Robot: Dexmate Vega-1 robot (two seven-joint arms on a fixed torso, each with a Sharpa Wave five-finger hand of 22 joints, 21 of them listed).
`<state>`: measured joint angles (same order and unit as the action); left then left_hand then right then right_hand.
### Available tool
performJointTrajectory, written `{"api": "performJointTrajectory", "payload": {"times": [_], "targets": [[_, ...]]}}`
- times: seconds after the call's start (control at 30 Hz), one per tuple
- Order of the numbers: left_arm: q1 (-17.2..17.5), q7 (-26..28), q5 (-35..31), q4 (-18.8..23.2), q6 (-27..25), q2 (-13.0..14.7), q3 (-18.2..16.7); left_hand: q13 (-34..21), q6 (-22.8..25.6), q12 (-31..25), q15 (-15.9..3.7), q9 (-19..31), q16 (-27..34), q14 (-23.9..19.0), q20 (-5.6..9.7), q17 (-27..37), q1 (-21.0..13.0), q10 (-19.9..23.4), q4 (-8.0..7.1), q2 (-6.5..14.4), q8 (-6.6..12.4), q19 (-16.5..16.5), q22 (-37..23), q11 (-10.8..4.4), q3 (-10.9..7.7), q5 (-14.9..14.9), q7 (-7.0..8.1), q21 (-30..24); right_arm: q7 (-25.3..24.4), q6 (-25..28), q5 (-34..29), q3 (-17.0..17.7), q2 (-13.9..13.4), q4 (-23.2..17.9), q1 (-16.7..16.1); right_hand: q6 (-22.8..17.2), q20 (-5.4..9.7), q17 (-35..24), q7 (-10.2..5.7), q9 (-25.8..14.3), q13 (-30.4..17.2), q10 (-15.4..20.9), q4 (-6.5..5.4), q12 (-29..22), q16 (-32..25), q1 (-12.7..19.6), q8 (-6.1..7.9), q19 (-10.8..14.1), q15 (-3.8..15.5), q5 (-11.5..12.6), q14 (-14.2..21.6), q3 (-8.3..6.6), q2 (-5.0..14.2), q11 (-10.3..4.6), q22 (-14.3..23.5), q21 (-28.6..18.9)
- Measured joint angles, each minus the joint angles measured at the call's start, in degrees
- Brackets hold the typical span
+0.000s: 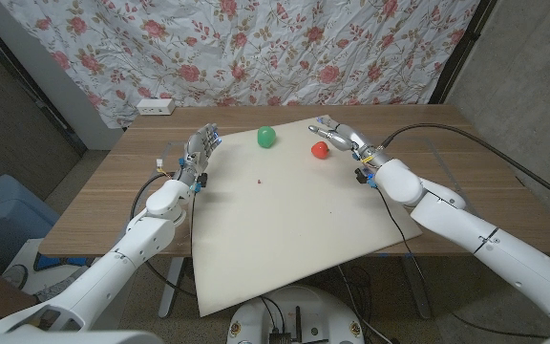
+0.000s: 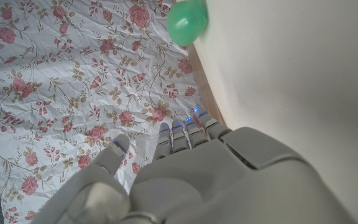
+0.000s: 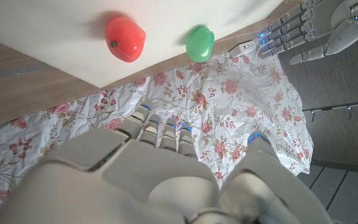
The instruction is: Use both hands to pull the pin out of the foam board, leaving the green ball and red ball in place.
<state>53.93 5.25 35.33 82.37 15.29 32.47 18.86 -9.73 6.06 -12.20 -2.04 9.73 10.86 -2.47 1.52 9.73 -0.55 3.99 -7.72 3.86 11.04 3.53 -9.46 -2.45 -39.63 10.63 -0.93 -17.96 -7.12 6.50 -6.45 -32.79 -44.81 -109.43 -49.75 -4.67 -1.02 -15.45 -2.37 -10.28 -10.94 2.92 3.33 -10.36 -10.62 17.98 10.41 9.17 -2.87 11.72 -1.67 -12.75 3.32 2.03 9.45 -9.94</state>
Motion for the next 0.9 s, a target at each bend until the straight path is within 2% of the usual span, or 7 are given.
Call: {"api": "performJointTrajectory", "payload": {"times": [0.2, 0.27, 0.47, 0.6, 0.73, 0.8, 0.9], "targets": [[0.16, 0.21, -0.20, 0.54, -0.22, 0.19, 0.11, 0.00, 0.41, 0.00, 0.00, 0.00, 0.00, 0.00, 0.22, 0.00, 0.00, 0.31, 0.00, 0.00, 0.00, 0.40, 0.00, 0.31, 0.00, 0.00, 0.00, 0.00, 1.51, 2.74, -3.45, -1.63, -0.10, -2.15, 1.19, 0.00, -0.25, 0.30, 0.00, 0.00, 0.00, -1.01, 1.28, 0.00, 0.00, 1.01, 0.00, -0.86, -0.62, -0.19, -1.00, -0.48, -0.36, -0.19, 0.00, 0.00], [0.18, 0.21, -0.24, 0.64, -0.33, 0.27, 0.15, 0.00, 0.55, 0.00, 0.00, 0.00, 0.00, 0.00, 0.22, 0.00, 0.00, 0.31, 0.24, 0.00, 0.00, 0.40, 0.00, 0.31, -0.24, 0.00, 0.15, 0.42, 2.01, 3.53, -4.59, -2.19, -0.10, -2.70, 1.62, 0.31, -0.42, 0.56, -0.32, 0.00, 0.00, -1.35, 1.59, 0.00, 0.00, 2.41, 0.00, -1.02, -0.64, -0.38, -1.03, -0.46, -0.74, -0.13, 0.00, 0.00], [0.21, 0.20, -0.41, 0.81, -0.35, 0.40, 0.18, 0.00, 0.61, 0.00, 0.02, 0.00, 0.00, -0.02, 0.22, 0.00, 0.00, 0.31, 0.24, 0.00, 0.00, 0.40, 0.00, 0.31, -0.24, 0.00, 0.21, 0.42, 3.60, 5.91, -8.51, -3.70, -0.02, -3.71, 2.75, 0.61, -1.04, 0.83, -0.62, 0.01, -0.14, -2.54, 2.37, 0.00, 0.00, 2.41, 0.00, -1.64, -1.05, -0.58, -2.07, -0.63, -0.74, -0.08, 0.00, 0.00], [0.23, 0.16, -0.45, 0.86, -0.34, 0.44, 0.19, 0.00, 0.61, 0.34, -0.20, 0.00, 0.00, -0.42, 0.22, 0.00, 0.00, 0.31, 0.24, 0.00, 0.00, 0.40, 0.00, 0.31, -0.24, 0.00, 0.21, 0.42, 4.72, 6.70, -10.82, -5.29, 0.37, -4.24, 3.99, 1.02, -1.88, 0.90, -1.03, -0.27, -0.14, -4.00, 2.96, 0.22, 0.00, 3.03, 0.00, -2.46, -1.95, -0.92, -2.96, -0.73, -1.02, 0.15, 0.00, 0.00], [0.36, 0.16, -0.47, 0.90, -0.34, 0.43, 0.19, 0.00, 0.61, 0.34, -0.20, 0.00, 0.00, -0.42, 0.22, 0.00, 0.00, 0.42, 0.24, 0.00, 0.00, 0.40, 0.00, 0.19, -0.24, 0.00, 0.21, 0.81, 5.89, 7.22, -12.62, -6.31, 0.80, -4.30, 4.96, 1.34, -3.52, 1.09, -0.71, -0.27, -0.14, -5.56, 3.68, 0.22, 0.00, 3.24, 0.00, -3.06, -3.16, -1.14, -4.18, -0.99, -0.84, 0.84, 0.00, 0.00], [0.49, 0.18, -0.47, 0.96, -0.31, 0.38, 0.19, 0.00, 0.61, 0.34, -0.21, 0.00, -0.14, -0.42, 0.22, 0.00, 0.00, 0.51, 0.24, 0.00, 0.00, 0.40, 0.00, 0.10, -0.24, 0.00, 0.21, 0.81, 6.74, 7.53, -13.59, -6.94, 1.12, -4.30, 5.59, 1.65, -4.00, 1.21, -1.01, -0.27, -0.14, -6.45, 4.05, 0.22, 0.00, 4.12, 0.00, -3.54, -3.68, -1.14, -4.70, -1.16, -1.63, 0.97, 0.00, 0.00], [0.69, 0.45, -0.48, 1.04, -0.19, 0.31, 0.18, 0.00, 0.61, 0.33, -0.20, 0.00, -0.28, -0.42, 0.22, 0.00, 0.00, 0.51, 0.24, 0.00, 0.00, 0.40, 0.00, 0.10, -0.24, 0.00, 0.21, 0.81, 8.22, 7.95, -14.78, -7.81, 1.66, -4.09, 6.52, 1.88, -4.55, 1.36, -0.78, -0.27, -0.14, -7.37, 4.62, 0.22, 0.00, 4.60, 0.00, -4.10, -4.51, -1.13, -5.52, -1.57, -1.11, 1.48, 0.00, 0.00]]}}
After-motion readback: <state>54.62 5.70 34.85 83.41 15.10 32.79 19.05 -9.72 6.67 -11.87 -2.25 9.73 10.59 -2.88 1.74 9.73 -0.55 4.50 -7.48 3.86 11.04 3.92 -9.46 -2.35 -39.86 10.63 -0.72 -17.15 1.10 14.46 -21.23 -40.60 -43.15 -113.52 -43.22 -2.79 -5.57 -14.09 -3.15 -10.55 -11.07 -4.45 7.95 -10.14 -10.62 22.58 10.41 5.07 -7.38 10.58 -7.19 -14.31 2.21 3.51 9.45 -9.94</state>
